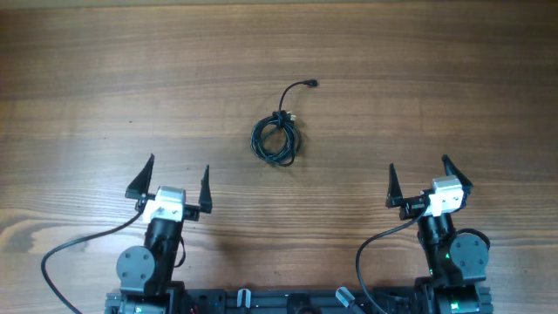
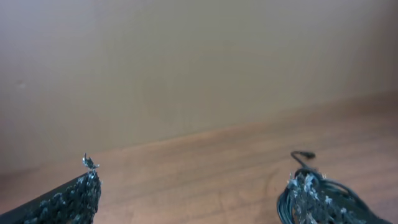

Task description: Untangle cables

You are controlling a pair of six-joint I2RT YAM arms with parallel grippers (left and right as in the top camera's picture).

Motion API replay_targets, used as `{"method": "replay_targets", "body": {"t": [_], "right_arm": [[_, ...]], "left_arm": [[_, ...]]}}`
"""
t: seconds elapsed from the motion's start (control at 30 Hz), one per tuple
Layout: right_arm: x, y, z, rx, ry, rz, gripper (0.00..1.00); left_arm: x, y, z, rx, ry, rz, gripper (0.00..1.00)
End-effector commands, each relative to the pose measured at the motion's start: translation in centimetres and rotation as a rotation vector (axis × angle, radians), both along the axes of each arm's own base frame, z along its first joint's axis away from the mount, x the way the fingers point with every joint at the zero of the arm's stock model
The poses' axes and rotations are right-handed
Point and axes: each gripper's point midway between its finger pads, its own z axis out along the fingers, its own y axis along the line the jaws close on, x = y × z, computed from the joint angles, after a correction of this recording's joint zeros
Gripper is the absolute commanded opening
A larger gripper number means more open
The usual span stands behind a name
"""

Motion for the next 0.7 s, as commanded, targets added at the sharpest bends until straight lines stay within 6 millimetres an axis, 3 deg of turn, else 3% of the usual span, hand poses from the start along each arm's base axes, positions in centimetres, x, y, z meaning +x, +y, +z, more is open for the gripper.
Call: {"method": "replay_targets", "body": {"t": [0.0, 0.33, 0.67], "right_arm": [[0.0, 0.1, 0.2, -0.008, -0.009, 0.002, 1.0], [0.0, 0.1, 0.2, -0.008, -0.009, 0.002, 1.0], [0.0, 0.1, 0.2, -0.008, -0.009, 0.002, 1.0]], "left_arm": [[-0.4, 0.3, 2.3, -0.112, -0.047, -0.005, 1.0], [-3.5, 0.5, 11.2, -0.185, -0.096, -0.02, 1.0], [-4.5, 0.5, 18.3, -0.171, 0.069, -0.013, 1.0]]}}
